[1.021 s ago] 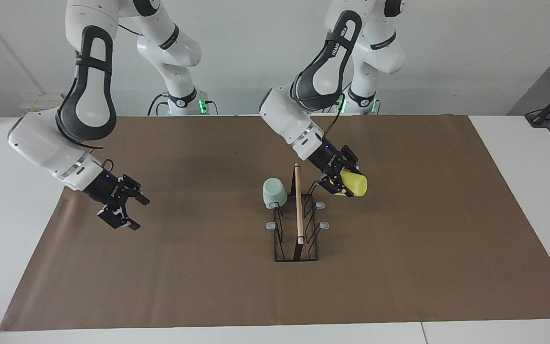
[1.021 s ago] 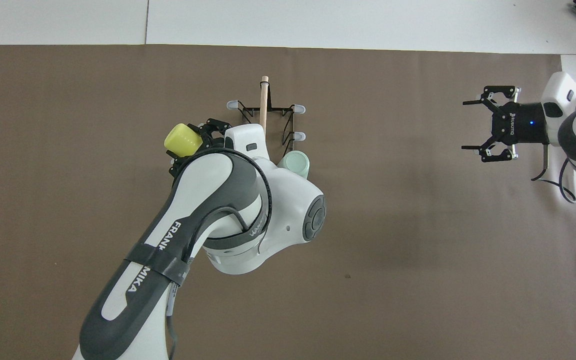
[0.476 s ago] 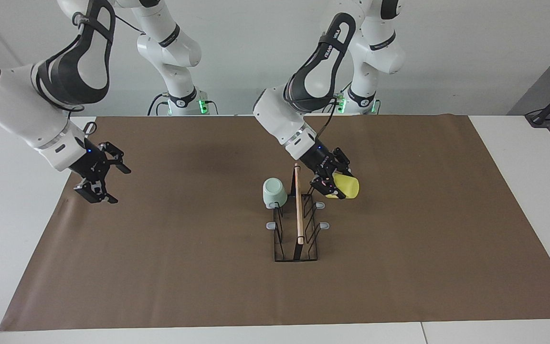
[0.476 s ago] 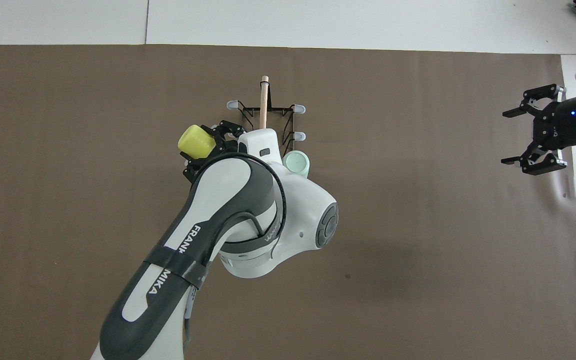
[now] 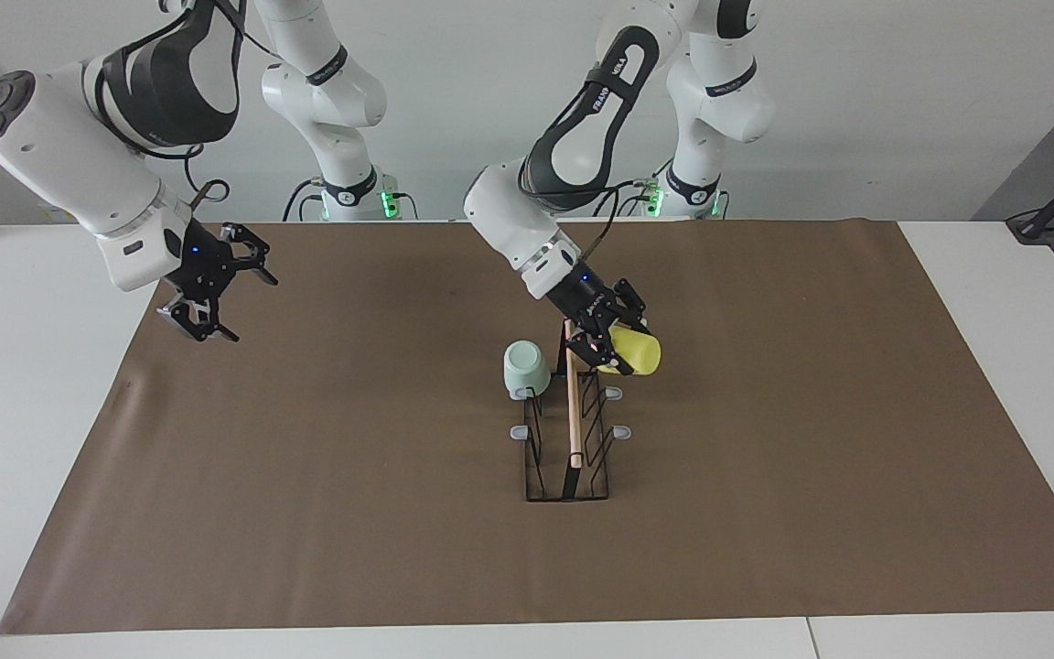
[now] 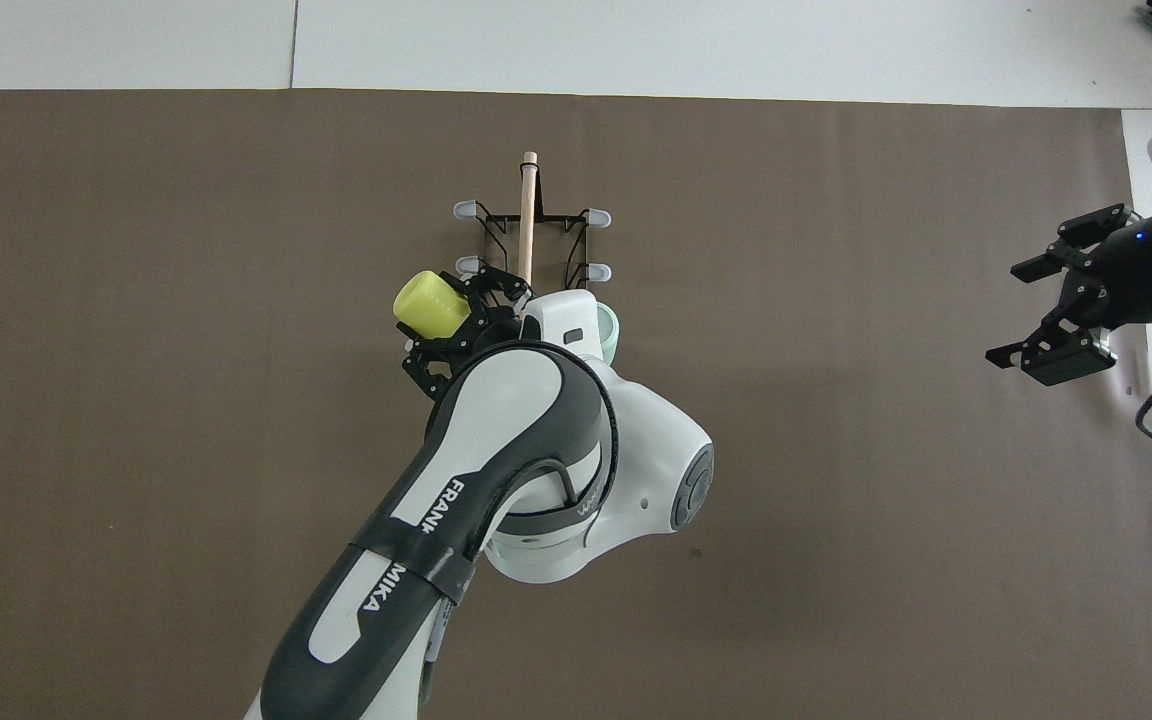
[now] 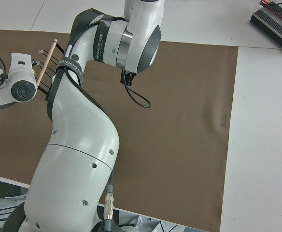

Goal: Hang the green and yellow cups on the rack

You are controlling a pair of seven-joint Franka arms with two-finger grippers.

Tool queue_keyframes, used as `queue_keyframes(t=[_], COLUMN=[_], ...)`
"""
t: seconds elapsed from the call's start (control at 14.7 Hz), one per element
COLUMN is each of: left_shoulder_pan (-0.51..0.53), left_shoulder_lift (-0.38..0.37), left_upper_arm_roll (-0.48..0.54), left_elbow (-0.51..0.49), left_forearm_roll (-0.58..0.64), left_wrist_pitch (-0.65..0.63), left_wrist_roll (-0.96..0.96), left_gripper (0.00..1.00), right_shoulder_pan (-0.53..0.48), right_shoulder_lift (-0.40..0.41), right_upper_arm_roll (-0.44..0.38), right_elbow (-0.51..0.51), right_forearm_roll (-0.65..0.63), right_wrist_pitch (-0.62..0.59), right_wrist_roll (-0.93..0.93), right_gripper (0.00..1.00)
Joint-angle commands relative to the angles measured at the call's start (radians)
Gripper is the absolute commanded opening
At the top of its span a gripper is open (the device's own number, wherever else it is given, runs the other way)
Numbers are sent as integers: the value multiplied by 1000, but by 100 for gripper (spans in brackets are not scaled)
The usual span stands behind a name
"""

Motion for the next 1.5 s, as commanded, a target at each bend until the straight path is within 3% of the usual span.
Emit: queue_keyframes(t=[0.0, 0.07, 0.2, 0.54, 0.88, 1.09, 1.22, 1.43], left_shoulder_pan=[-29, -38, -38, -39, -7, 69, 127, 252], left_shoulder_lift=[7, 7, 7, 7, -8, -61, -70, -114], left_upper_arm_roll=[10, 10, 12, 12, 13, 15, 17, 17], left_elbow=[6, 6, 9, 39, 115, 184, 228, 219], left_forearm_roll=[-6, -9, -41, -41, -52, -179, -259, -438], left_wrist_pitch=[-28, -30, -33, -65, -56, -15, 10, 111], left_wrist_roll=[-13, -15, -16, -12, 28, 179, 282, 489], left_gripper=[0, 0, 99, 100, 100, 100, 100, 100], right_shoulder_pan=[-5, 18, 58, 144, 132, 127, 127, 123], right_shoulder_lift=[-23, -29, -49, -93, -127, -135, -135, -127], right_upper_arm_roll=[9, 9, 7, 9, 6, -3, -17, -23], right_elbow=[-12, -12, -12, 17, -23, -51, -51, -14], right_forearm_roll=[-24, -24, -38, -124, -124, -122, -132, -174], right_wrist_pitch=[-29, -37, -58, -173, -184, -97, -103, -98], right_wrist_roll=[198, 258, 434, 835, 863, 863, 857, 980], right_gripper=[100, 100, 100, 100, 100, 100, 100, 100])
